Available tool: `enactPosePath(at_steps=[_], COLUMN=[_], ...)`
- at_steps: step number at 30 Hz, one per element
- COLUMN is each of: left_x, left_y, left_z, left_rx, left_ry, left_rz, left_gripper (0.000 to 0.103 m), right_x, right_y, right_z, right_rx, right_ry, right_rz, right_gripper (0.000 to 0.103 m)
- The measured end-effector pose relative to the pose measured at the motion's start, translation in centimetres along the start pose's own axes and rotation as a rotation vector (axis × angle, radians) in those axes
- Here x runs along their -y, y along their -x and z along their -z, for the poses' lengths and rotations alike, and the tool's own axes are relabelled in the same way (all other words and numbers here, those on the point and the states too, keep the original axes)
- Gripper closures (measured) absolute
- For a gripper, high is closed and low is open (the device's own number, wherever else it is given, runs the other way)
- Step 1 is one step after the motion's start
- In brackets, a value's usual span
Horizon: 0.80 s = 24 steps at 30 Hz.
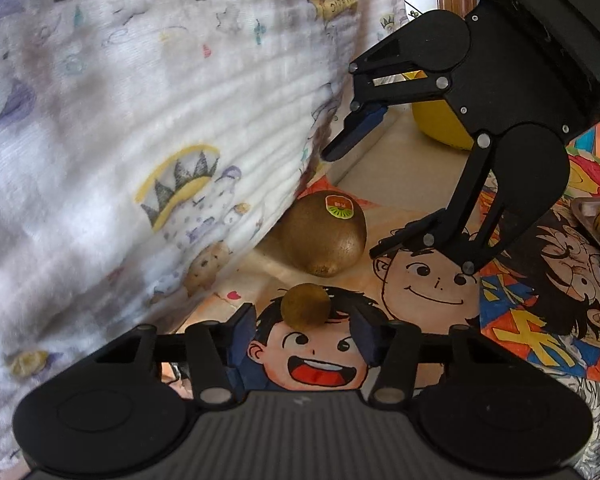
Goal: Organize fruits
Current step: 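Grasp the brown kiwi with the right tool while the left tool grasps the small brown fruit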
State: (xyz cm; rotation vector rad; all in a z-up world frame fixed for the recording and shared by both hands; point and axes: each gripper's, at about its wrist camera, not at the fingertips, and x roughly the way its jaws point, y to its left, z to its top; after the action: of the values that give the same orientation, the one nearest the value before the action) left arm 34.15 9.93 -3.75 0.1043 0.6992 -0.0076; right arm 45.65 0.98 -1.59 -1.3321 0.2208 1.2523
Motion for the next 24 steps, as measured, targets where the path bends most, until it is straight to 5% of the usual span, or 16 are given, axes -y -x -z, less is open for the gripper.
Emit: enactPosePath(at_steps=[16,24], left_x=[-0.1,-0.6], left_y=[-1.2,-1.6], left_z=[-0.8,-0.8], left_rx=[0.003,0.0], left_ry=[0.035,0.057], left_rz=[0.02,0.024], left_gripper=[0.071,0.073], right_x=[-1.2,-2.5], right_y=[-1.6,-0.8], right_z=[-1.7,-2.0], right_rx=[0.003,0.0], right_ry=[0.144,0.189], right_rz=[-0.007,-0.022], right_gripper=[0.038,0.047])
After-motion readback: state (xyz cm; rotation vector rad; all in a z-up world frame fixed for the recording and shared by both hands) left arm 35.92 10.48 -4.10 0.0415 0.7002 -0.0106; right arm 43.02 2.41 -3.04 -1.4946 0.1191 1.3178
